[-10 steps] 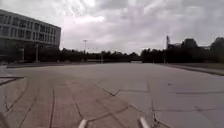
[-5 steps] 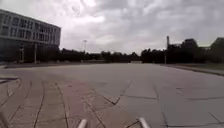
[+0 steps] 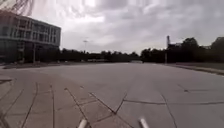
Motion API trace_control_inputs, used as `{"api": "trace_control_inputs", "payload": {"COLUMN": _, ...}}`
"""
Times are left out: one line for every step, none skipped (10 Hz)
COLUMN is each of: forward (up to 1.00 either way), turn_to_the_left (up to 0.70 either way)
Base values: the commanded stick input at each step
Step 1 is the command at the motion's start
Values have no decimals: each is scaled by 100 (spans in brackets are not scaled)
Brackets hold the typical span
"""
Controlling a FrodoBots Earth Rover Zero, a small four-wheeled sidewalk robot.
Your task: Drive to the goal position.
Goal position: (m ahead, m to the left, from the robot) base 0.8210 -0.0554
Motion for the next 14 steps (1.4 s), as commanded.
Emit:
{"api": "trace_control_inputs", "payload": {"forward": 70, "turn_to_the_left": 31}}
{"api": "trace_control_inputs", "payload": {"forward": 70, "turn_to_the_left": 34}}
{"api": "trace_control_inputs", "payload": {"forward": 70, "turn_to_the_left": 35}}
{"api": "trace_control_inputs", "payload": {"forward": 70, "turn_to_the_left": 35}}
{"api": "trace_control_inputs", "payload": {"forward": 70, "turn_to_the_left": 35}}
{"api": "trace_control_inputs", "payload": {"forward": 70, "turn_to_the_left": 35}}
{"api": "trace_control_inputs", "payload": {"forward": 70, "turn_to_the_left": 35}}
{"api": "trace_control_inputs", "payload": {"forward": 70, "turn_to_the_left": 35}}
{"api": "trace_control_inputs", "payload": {"forward": 70, "turn_to_the_left": 35}}
{"api": "trace_control_inputs", "payload": {"forward": 70, "turn_to_the_left": 20}}
{"api": "trace_control_inputs", "payload": {"forward": 70, "turn_to_the_left": 0}}
{"api": "trace_control_inputs", "payload": {"forward": 70, "turn_to_the_left": 0}}
{"api": "trace_control_inputs", "payload": {"forward": 70, "turn_to_the_left": 0}}
{"api": "trace_control_inputs", "payload": {"forward": 70, "turn_to_the_left": 0}}
